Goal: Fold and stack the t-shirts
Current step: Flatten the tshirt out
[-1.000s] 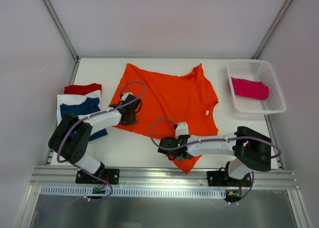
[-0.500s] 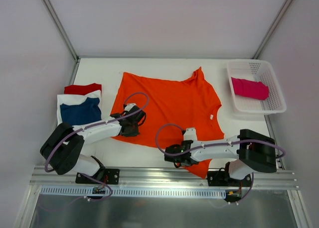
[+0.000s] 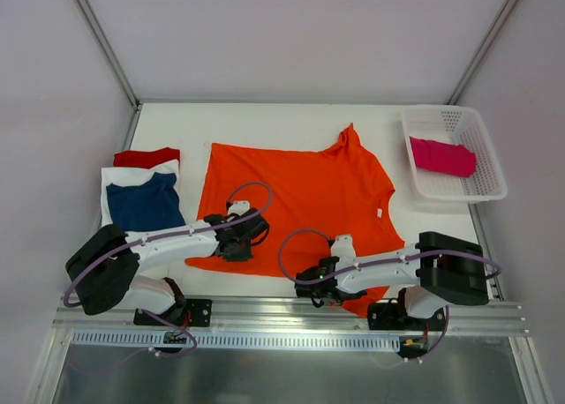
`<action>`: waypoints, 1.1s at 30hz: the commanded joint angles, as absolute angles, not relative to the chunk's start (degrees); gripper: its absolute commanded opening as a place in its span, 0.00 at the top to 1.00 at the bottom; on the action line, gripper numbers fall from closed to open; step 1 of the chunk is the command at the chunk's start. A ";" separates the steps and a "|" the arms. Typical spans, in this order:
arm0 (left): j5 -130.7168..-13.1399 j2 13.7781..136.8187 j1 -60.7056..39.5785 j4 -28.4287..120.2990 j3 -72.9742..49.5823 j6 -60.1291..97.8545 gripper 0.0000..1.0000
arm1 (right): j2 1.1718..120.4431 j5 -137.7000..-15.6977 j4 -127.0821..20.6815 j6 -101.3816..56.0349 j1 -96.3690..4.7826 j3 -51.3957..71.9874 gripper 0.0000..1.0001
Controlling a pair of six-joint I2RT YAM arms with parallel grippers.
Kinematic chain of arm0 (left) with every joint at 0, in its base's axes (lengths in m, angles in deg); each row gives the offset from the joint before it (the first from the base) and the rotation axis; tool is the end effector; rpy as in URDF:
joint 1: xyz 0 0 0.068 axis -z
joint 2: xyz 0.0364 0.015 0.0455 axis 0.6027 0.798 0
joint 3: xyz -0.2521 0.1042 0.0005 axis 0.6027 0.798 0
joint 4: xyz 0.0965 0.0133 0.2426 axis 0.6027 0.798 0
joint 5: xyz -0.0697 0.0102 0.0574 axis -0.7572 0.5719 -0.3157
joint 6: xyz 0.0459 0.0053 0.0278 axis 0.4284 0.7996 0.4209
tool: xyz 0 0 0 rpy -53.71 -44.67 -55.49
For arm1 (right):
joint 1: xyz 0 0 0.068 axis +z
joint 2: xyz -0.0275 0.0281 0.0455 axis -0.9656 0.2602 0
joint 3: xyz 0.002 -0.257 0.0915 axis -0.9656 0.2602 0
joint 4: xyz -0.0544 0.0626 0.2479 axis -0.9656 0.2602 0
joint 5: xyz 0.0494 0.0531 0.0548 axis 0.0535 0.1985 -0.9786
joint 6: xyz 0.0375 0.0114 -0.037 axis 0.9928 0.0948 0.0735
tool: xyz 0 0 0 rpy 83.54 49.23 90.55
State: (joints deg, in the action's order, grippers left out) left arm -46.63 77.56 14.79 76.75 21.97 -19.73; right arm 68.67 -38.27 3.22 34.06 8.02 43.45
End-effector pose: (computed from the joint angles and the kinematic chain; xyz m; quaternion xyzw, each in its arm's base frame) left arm 0.1516 -0.1761 0.1631 -0.0142 0.9709 -0.0560 0.2323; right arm 0.0430 0.1992 0.1395 -0.1919 0.9385 -0.1843 0.2198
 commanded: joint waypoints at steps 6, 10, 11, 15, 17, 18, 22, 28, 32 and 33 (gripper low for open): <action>-42.41 73.55 20.68 85.29 21.72 -27.21 1.00 | 69.73 -42.26 4.91 39.76 9.36 43.22 0.99; -35.03 69.51 22.09 88.11 16.72 -26.26 1.00 | 65.87 -33.66 11.66 40.48 10.25 37.43 0.73; -33.45 67.67 22.09 88.20 14.96 -23.64 1.00 | 64.03 -31.20 16.03 40.04 10.25 32.72 0.68; -25.89 65.72 22.09 88.38 4.16 -14.84 1.00 | 59.54 -15.76 27.31 37.23 10.16 16.88 0.52; -21.49 66.59 22.00 88.21 -2.78 -9.50 0.89 | 57.43 -11.33 29.08 32.32 10.16 11.34 0.44; -19.74 67.30 21.91 88.12 -6.55 -7.72 0.81 | 55.07 -7.57 29.00 30.30 9.72 7.13 0.39; -17.42 72.30 18.93 87.33 -13.61 0.89 0.32 | 48.03 -2.17 17.90 16.08 5.25 4.01 0.35; -47.20 75.74 0.22 71.52 -8.35 4.00 0.23 | 36.68 -30.60 -15.51 -14.97 -22.93 16.31 0.55; -47.84 81.09 -2.96 70.01 -8.43 6.44 0.23 | 42.55 -43.38 -17.76 -19.02 -38.69 15.97 0.61; -48.19 82.15 -4.09 69.75 -8.78 6.71 0.23 | 44.48 -47.05 -18.72 -20.33 -42.80 15.71 0.60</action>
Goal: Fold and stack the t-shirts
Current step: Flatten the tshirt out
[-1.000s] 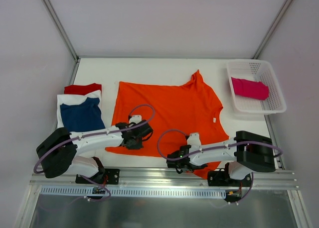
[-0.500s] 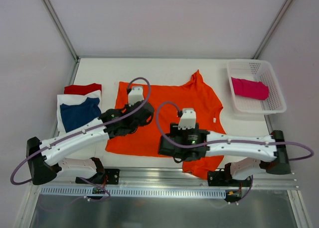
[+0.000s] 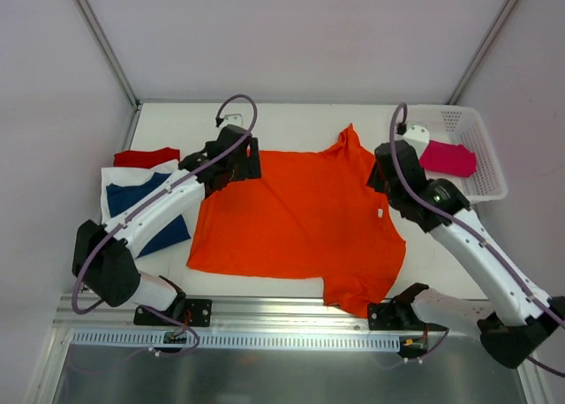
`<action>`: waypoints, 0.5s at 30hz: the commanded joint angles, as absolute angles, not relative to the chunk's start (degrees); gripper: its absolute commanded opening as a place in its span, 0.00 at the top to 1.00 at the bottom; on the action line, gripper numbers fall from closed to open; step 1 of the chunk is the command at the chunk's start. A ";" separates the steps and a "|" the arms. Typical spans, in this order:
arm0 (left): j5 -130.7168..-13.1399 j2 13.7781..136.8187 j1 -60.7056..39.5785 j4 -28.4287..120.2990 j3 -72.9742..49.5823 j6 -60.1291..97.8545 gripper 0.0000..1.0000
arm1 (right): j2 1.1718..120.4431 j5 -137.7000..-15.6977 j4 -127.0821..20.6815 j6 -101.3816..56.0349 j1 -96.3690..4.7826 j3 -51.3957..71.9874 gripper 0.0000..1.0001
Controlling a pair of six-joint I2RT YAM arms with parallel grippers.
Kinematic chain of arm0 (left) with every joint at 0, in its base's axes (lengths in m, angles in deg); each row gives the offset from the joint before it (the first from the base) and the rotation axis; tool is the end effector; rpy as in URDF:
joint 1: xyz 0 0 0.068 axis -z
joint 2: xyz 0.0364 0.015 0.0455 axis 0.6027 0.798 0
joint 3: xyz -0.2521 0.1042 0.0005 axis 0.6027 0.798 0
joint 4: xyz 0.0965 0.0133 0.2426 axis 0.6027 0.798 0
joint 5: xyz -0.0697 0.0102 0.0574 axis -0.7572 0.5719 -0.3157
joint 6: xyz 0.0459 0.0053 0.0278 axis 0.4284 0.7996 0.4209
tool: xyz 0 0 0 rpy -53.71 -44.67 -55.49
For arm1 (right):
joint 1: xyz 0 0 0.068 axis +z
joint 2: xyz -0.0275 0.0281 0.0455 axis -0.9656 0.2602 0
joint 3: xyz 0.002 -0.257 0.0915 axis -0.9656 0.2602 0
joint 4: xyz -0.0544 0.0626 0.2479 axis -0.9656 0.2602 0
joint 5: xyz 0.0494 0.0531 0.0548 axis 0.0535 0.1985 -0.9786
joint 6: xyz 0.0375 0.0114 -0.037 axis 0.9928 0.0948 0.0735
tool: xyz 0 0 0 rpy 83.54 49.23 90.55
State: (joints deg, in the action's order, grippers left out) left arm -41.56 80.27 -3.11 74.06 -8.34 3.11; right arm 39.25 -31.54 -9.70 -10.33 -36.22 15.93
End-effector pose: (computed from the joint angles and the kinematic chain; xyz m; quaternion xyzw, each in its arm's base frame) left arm 0.2668 -0.1635 0.3182 -0.0337 0.8840 -0.0729 0.4605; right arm 0.1706 0.1089 0.3879 0.0081 0.8482 -0.0317 0.5286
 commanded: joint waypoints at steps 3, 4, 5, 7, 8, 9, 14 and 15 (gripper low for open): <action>-48.99 87.24 -6.20 69.14 -10.45 7.59 0.23 | 53.88 -54.81 -22.85 -21.14 -49.15 13.43 0.59; -49.34 89.95 -6.82 69.22 -11.15 7.59 0.24 | 59.65 -56.91 -23.73 -21.14 -51.43 10.55 0.59; -50.21 91.29 -7.52 69.13 -12.55 7.68 0.24 | 62.75 -58.06 -23.82 -21.40 -52.41 8.52 0.59; -51.01 95.15 -9.81 69.13 -15.01 7.77 0.26 | 71.43 -60.52 -23.74 -21.58 -54.87 2.04 0.59; -50.75 97.43 -10.43 69.13 -15.72 7.77 0.26 | 74.09 -61.40 -23.65 -21.66 -55.58 -0.18 0.59; -50.40 98.49 -11.91 69.05 -16.60 7.85 0.26 | 76.47 -62.28 -23.65 -21.84 -56.28 -2.29 0.59; -52.05 104.65 -16.75 69.66 -21.26 7.60 0.27 | 90.28 -66.94 -20.67 -21.58 -60.68 -15.31 0.58; -54.24 105.88 -17.63 69.92 -21.35 7.16 0.28 | 91.51 -67.38 -20.40 -22.01 -60.94 -16.28 0.58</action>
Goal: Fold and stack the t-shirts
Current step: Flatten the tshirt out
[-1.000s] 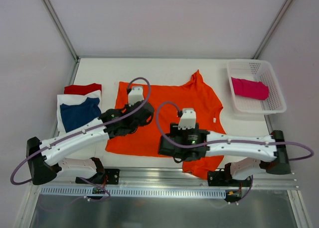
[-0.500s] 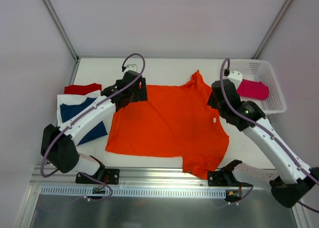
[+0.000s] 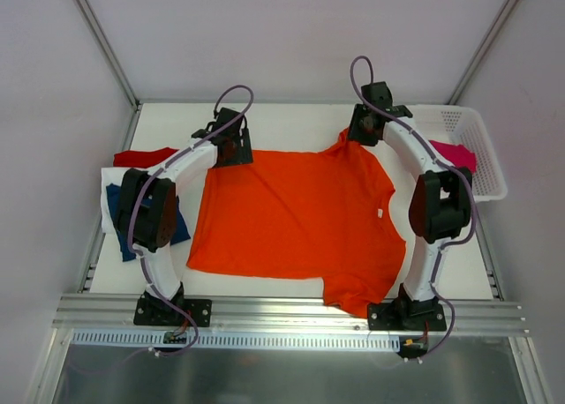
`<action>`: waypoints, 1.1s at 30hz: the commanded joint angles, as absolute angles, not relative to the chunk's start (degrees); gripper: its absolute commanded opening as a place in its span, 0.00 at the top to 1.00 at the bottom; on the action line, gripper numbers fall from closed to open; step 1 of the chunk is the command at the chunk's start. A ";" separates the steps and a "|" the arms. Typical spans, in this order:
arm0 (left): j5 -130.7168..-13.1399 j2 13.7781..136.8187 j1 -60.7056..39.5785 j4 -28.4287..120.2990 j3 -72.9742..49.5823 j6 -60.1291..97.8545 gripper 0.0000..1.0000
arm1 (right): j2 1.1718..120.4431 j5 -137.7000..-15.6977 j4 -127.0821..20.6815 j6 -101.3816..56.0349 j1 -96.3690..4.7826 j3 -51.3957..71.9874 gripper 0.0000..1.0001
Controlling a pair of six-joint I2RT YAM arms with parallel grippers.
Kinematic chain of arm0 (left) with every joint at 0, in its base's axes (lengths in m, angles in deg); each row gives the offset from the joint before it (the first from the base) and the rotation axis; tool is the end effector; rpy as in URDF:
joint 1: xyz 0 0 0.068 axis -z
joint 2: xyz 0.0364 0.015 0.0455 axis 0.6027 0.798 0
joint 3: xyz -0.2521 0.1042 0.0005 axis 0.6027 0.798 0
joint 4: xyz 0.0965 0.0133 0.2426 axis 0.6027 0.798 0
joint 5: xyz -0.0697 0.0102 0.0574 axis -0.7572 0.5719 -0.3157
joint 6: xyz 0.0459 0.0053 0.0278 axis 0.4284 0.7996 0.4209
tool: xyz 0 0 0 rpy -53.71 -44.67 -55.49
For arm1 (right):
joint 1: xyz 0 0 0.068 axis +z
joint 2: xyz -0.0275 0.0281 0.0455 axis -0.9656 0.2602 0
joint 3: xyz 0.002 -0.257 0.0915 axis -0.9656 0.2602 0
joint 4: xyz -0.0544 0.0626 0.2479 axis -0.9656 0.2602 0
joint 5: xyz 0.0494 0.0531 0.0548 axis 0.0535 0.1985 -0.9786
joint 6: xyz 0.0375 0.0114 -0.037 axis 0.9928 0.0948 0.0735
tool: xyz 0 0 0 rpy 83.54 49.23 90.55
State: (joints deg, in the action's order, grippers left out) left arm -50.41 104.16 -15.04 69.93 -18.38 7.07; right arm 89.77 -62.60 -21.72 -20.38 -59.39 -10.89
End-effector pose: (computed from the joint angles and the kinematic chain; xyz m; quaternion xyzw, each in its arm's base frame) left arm 0.3792 -0.1446 0.2385 -0.0529 0.9246 -0.0403 0.3750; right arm 0.4246 0.1138 0.2861 -0.0303 0.9231 0.0301 0.3821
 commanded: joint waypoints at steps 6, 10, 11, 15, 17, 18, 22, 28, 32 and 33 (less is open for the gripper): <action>-55.93 107.29 -22.21 70.54 -18.63 6.01 0.30 | 94.16 -68.00 -20.66 -23.25 -62.09 -16.38 0.57; -57.42 109.31 -22.91 70.80 -18.72 6.62 0.31 | 93.28 -71.07 -22.41 -22.81 -62.18 -13.83 0.57; -57.95 110.01 -23.17 70.80 -18.89 6.71 0.32 | 92.76 -71.34 -23.38 -22.55 -62.09 -13.13 0.57; -62.25 111.77 -23.53 70.71 -19.94 6.80 0.37 | 90.30 -71.26 -24.79 -22.81 -62.09 -9.00 0.59; -63.22 112.39 -23.44 70.63 -20.47 6.54 0.39 | 89.86 -71.08 -24.97 -23.24 -62.09 -8.20 0.65; -63.23 112.48 -23.53 70.71 -20.56 6.45 0.41 | 89.77 -70.91 -24.97 -23.51 -62.09 -7.85 0.74; -62.97 112.66 -23.44 70.63 -20.21 6.27 0.49 | 89.06 -70.55 -24.97 -23.95 -62.09 -5.92 0.92; -57.08 112.39 -23.44 71.15 -18.72 6.36 0.56 | 88.45 -71.08 -25.40 -23.95 -62.09 -3.90 1.00; -53.13 110.90 -23.53 72.12 -17.75 6.27 0.58 | 88.09 -70.82 -25.49 -24.04 -62.09 -2.67 1.00; -52.25 110.81 -23.44 72.38 -17.66 6.36 0.59 | 88.10 -70.90 -25.49 -24.04 -62.18 -2.58 1.00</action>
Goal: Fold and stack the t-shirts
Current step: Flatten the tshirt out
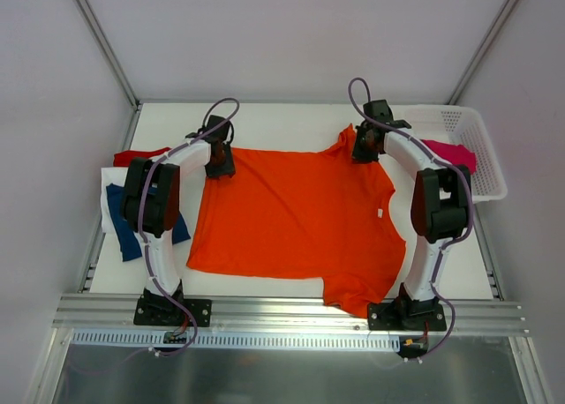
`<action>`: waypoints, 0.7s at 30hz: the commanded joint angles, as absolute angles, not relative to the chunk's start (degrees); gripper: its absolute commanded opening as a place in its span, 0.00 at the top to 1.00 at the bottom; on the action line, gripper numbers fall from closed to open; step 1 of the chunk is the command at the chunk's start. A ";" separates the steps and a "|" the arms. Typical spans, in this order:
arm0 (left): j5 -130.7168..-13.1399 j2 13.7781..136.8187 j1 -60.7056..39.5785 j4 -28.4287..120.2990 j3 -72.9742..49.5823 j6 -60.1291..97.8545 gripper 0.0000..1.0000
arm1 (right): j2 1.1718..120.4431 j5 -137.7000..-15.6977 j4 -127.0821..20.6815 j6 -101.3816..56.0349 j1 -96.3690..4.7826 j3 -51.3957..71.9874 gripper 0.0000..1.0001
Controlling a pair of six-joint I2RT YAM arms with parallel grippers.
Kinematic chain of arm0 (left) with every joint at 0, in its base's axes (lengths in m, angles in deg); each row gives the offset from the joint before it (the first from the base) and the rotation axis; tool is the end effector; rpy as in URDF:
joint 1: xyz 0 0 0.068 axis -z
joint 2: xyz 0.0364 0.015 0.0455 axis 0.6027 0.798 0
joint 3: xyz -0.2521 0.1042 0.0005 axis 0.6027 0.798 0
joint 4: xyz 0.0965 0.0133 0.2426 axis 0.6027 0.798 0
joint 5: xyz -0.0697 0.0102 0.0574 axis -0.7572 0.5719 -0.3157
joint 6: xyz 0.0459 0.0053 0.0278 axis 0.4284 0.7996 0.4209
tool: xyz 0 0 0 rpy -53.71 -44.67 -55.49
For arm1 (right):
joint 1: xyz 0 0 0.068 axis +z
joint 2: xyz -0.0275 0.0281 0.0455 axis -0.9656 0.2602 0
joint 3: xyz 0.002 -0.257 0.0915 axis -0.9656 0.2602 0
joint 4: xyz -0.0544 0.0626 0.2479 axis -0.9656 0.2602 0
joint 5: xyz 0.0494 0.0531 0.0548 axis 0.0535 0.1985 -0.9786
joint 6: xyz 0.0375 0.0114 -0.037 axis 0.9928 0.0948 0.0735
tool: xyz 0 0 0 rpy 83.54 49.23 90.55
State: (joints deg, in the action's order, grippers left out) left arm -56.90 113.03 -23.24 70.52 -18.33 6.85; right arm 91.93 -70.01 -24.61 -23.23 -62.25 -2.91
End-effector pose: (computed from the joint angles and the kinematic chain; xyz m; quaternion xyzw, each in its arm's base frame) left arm 0.4085 -0.0962 0.1761 -0.0983 0.9518 -0.0378 0.2881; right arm 0.4243 0.0960 0.2288 -0.0556 0.9454 0.0605 0.3154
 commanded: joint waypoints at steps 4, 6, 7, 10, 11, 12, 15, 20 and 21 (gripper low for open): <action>-46.99 110.63 -23.53 74.49 -18.28 7.24 0.59 | 87.75 -71.17 -25.76 -23.95 -62.18 -1.79 1.00; -45.31 110.20 -23.53 75.28 -18.28 7.33 0.59 | 87.57 -71.08 -25.85 -23.95 -62.09 -1.44 1.00; -43.82 109.85 -23.53 75.46 -18.19 7.33 0.59 | 87.57 -71.08 -25.76 -24.04 -62.18 -1.35 0.99; -42.05 108.79 -23.44 76.16 -17.93 7.06 0.60 | 87.39 -71.17 -25.76 -24.30 -62.09 -0.99 0.99; -41.09 107.92 -23.44 76.25 -17.93 7.15 0.60 | 87.31 -71.17 -25.76 -24.30 -62.09 -0.91 1.00; -40.56 107.65 -23.53 76.43 -18.19 7.33 0.60 | 87.39 -71.17 -25.76 -24.39 -62.18 -0.82 0.99; -38.71 107.56 -23.70 77.21 -19.50 7.85 0.60 | 87.30 -71.52 -25.76 -24.22 -62.09 -0.55 1.00; -36.51 109.58 -24.49 78.45 -23.45 8.38 0.61 | 86.95 -71.26 -25.85 -24.39 -62.09 0.32 1.00; -36.16 109.84 -24.76 78.71 -23.98 8.47 0.61 | 86.69 -70.82 -25.85 -24.56 -62.09 0.41 0.99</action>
